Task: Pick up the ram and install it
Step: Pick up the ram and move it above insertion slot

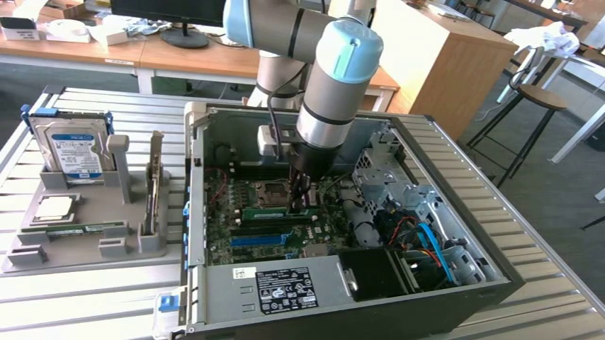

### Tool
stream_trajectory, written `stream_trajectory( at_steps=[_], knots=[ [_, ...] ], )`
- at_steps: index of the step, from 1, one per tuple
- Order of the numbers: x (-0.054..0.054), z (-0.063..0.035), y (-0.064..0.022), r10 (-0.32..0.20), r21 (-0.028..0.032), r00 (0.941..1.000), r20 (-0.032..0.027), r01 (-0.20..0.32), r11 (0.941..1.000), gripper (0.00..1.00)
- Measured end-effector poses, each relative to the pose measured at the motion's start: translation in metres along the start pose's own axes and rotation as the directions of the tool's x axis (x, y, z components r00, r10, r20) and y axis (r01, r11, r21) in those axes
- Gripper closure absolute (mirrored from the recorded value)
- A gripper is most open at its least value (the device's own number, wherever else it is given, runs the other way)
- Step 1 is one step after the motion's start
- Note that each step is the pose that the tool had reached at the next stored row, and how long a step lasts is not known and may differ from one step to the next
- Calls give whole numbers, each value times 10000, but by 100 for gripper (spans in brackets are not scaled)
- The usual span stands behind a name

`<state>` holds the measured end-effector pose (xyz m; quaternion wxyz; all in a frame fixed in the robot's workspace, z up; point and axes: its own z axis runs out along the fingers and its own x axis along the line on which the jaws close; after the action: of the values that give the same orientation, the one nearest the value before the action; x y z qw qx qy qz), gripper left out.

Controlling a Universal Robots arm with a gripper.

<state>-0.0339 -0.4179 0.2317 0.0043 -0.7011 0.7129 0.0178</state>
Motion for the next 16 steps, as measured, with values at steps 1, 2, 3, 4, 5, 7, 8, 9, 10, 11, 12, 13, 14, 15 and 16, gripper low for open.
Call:
stream_trajectory(
  at_steps=[1, 2, 3, 4, 5, 7, 8, 9, 10, 11, 12, 13, 14, 15, 16],
  knots=[
    [0, 0, 0, 0, 0, 10000, 0, 0, 10000, 89],
    [0, 1, 0, 0, 1, 10000, 1, 0, 10000, 89],
    [0, 3, 1, 1, 1, 10000, 2, -1, 10000, 89],
    [0, 4, 2, 0, 1, 10000, 1, 0, 10000, 89],
    [0, 3, 2, 0, 0, 10000, 0, 0, 10000, 89],
    [0, 3, 2, 0, 0, 10000, 1, 0, 10000, 89],
    [0, 4, 2, 0, 1, 10000, 1, 0, 10000, 89],
    [0, 4, 2, 0, 0, 10000, 0, 0, 10000, 89],
    [0, 7, 2, 0, 0, 10000, 1, 0, 10000, 89],
    [0, 7, 2, -1, 1, 10000, 1, 1, 10000, 89],
    [0, 8, 2, -1, 1, 10000, 1, 1, 10000, 89],
    [0, 7, 2, 0, 0, 10000, 0, 0, 10000, 89],
    [0, 8, 1, -1, 1, 10000, 0, 1, 10000, 89],
    [0, 7, 2, 0, 0, 10000, 0, 0, 10000, 89],
    [0, 7, 2, 0, 0, 10000, 0, 0, 10000, 89]
  ],
)
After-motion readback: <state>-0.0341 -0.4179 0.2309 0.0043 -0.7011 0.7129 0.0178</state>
